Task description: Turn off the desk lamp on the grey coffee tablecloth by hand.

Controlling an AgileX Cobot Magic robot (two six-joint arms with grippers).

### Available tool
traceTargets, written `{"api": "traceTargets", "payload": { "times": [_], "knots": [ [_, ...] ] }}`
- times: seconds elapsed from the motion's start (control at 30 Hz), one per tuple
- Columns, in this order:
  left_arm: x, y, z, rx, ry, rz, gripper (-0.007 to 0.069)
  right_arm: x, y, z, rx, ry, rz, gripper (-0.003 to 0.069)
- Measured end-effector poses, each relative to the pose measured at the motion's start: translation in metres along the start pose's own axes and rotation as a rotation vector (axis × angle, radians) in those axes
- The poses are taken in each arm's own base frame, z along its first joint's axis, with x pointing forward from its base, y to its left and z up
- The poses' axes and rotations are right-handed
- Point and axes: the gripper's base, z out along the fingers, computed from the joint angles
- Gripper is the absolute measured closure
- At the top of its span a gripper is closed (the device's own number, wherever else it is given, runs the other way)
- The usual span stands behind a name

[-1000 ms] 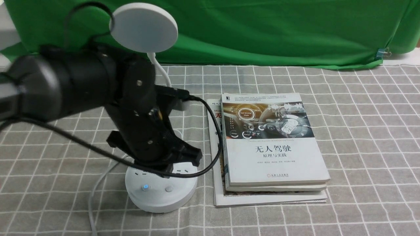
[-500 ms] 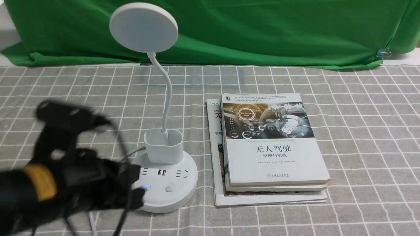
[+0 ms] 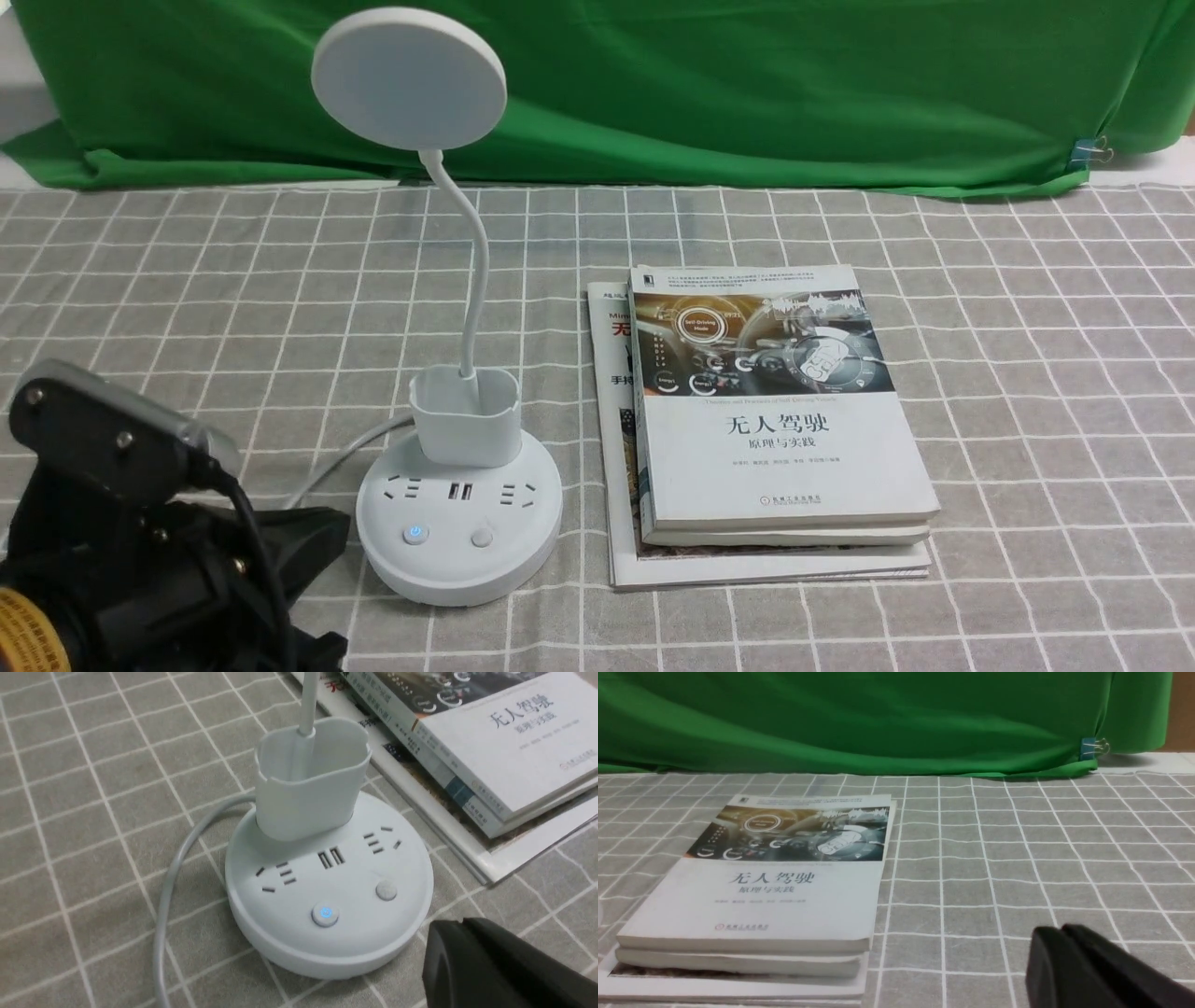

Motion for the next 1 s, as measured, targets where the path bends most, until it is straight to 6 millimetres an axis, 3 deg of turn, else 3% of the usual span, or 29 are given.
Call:
{"api": "traceTargets", "payload": {
  "times": [0.13,0.33,0.53,0.7,1.0],
  "knots": [
    [0.002,0.0,-0.005,-0.001,-0.051,0.077,0.0626,0.0,0.0,0.0,0.0,0.0,0.0,0.0622],
    [0.018,0.016,-0.042,-0.145,-0.314,0.075,0.0626,0.0,0.0,0.0,0.0,0.0,0.0,0.0622],
    [0.055,0.029,-0.069,-0.393,-0.459,-0.047,0.0626,0.0,0.0,0.0,0.0,0.0,0.0,0.0622],
    [0.083,0.028,-0.069,-0.469,-0.451,-0.092,0.0626,0.0,0.0,0.0,0.0,0.0,0.0,0.0622],
    [0.094,0.026,-0.065,-0.459,-0.366,-0.117,0.0624,0.0,0.0,0.0,0.0,0.001,0.0,0.0622]
  ]
}}
